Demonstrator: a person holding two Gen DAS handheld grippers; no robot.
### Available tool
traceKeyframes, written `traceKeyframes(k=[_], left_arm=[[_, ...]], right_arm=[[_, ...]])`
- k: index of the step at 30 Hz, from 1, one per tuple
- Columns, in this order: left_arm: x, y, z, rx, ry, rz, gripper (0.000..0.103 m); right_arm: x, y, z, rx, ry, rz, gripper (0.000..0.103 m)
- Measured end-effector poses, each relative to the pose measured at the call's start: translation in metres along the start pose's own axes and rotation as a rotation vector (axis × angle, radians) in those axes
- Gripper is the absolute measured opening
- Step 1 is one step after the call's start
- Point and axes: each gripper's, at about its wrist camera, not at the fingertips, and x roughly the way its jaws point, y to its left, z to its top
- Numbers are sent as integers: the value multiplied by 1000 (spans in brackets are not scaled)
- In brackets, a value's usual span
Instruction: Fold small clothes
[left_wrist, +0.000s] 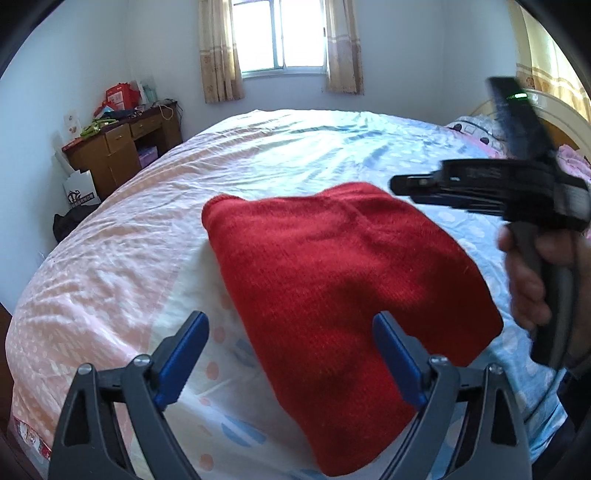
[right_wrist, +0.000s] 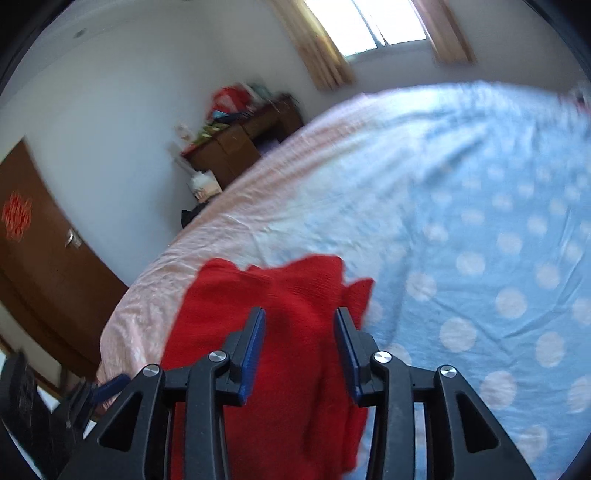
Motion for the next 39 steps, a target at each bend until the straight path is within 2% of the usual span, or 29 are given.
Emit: traceKeyframes(k=[2,3,4,7,8,11,15,18,24,27,29,32,35,39], left_arm=[[-6,5,3,-27,-36,4,95],[-7,9,5,-42,-51,9,101],[-6,11,7,-46,-55,21,103],[8,18,8,-57,-53,85,103],[15,21,8,-63,-39,100,103],[37,28,2,-83,5,109,103],[47,30,-7,-120,-1,76,103],[38,22,-8,-120,3,78,103],[3,9,-12,-38,-1,96,103],[-22,12,-13,-34,-29,92,103],[-38,16,-12,-44,-59,88,103],[-57,22,-9,-68,-96,88,103],[-68,21,-4,-86,-122,77,103],[-76,12,-1,-56,-154,64,103]], right_arm=[[-17,16,-5,-56,-30,20,42],[-25,23,-9,-76,-36,45,43],[-29,29,-14,-89,-36,72,44],[-29,40,-32,-111,14,152,44],[-24,40,-38,-106,40,150,44],[-7,25,-53,-68,96,85,44],[-8,-2,-57,14,74,107,40],[-9,-9,-63,1,54,16,39],[-34,-1,-67,47,7,37,42],[-59,20,-66,-7,-47,-23,53],[-81,35,-69,-53,-108,-72,70],[-108,49,-75,-103,-178,-150,73],[-121,60,-79,-139,-199,-181,73],[-136,75,-86,-191,-230,-204,73]])
